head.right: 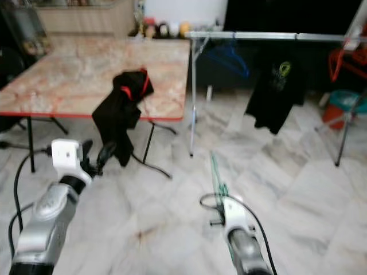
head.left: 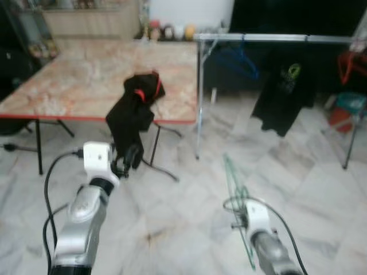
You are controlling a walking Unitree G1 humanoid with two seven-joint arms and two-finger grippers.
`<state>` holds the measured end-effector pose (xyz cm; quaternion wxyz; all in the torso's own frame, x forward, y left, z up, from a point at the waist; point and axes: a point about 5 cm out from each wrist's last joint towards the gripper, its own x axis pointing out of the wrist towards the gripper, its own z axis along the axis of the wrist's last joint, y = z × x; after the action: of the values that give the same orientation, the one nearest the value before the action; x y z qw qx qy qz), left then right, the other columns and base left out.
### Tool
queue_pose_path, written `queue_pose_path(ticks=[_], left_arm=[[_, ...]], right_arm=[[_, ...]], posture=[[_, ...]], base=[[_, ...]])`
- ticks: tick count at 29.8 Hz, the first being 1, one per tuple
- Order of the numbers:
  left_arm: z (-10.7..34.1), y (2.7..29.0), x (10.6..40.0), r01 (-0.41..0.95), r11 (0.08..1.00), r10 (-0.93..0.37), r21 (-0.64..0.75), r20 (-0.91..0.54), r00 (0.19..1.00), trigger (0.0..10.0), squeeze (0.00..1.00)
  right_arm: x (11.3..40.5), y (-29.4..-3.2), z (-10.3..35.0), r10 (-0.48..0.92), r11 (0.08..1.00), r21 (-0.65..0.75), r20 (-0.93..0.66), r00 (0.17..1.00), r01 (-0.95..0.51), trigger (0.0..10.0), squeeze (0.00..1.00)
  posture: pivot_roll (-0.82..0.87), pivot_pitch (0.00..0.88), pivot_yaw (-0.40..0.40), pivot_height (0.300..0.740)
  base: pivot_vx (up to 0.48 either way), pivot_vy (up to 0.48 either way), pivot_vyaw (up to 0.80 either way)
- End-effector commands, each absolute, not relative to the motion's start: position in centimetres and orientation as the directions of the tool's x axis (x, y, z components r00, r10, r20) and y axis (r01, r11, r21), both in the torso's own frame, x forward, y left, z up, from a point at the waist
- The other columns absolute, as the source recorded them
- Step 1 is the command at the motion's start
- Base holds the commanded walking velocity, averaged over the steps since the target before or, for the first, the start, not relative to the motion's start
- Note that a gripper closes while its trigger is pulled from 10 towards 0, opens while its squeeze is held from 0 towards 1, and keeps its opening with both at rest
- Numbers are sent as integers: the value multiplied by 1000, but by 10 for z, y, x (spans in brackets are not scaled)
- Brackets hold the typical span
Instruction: Hang hanger
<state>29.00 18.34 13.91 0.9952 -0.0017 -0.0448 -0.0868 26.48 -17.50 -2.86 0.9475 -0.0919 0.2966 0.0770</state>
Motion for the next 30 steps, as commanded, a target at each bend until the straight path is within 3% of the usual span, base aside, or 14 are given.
queue_pose_path(ticks=[1,7,13,15,16,18,22,25,30], left_arm=[[135,180,290,208,978,-209,28,61,976,10000,0],[133,181,290,240,968,-243,72,37,969,10000,0],[116,179,284,366,910,-358,195,-74,931,10000,0],[109,182,281,401,879,-383,257,-119,916,10000,0],[104,183,279,446,825,-414,347,-166,895,10000,0],[99,183,277,487,774,-440,404,-208,873,10000,0],[98,180,273,595,728,-536,340,-259,803,10000,0],[100,177,268,678,677,-612,286,-294,735,10000,0],[103,176,259,786,581,-708,213,-345,617,10000,0]], right_arm=[[270,-175,-23,155,933,-182,-576,803,-311,10000,0],[282,-185,-11,192,918,-187,-561,805,-350,10000,0],[296,-185,8,363,829,-183,-544,756,-529,10000,0],[298,-184,16,481,748,-135,-565,671,-650,10000,0],[296,-183,20,565,659,-102,-587,580,-745,10000,0],[295,-185,23,609,600,-84,-596,523,-795,10000,0],[294,-194,35,681,474,-24,-623,384,-880,10000,0],[288,-201,31,657,397,-5,-696,288,-918,10000,0],[281,-209,28,625,320,20,-756,196,-947,10000,0]], posture=[[8,0,13,740],[17,0,10,740],[15,0,9,740],[9,0,9,740],[10,0,7,740],[10,0,7,740],[14,0,2,740],[18,0,-4,740],[31,0,-11,740]], base=[[0,0,0],[0,0,0],[0,0,0],[0,0,0],[0,0,0],[0,0,0],[0,0,0],[0,0,0],[0,0,0]])
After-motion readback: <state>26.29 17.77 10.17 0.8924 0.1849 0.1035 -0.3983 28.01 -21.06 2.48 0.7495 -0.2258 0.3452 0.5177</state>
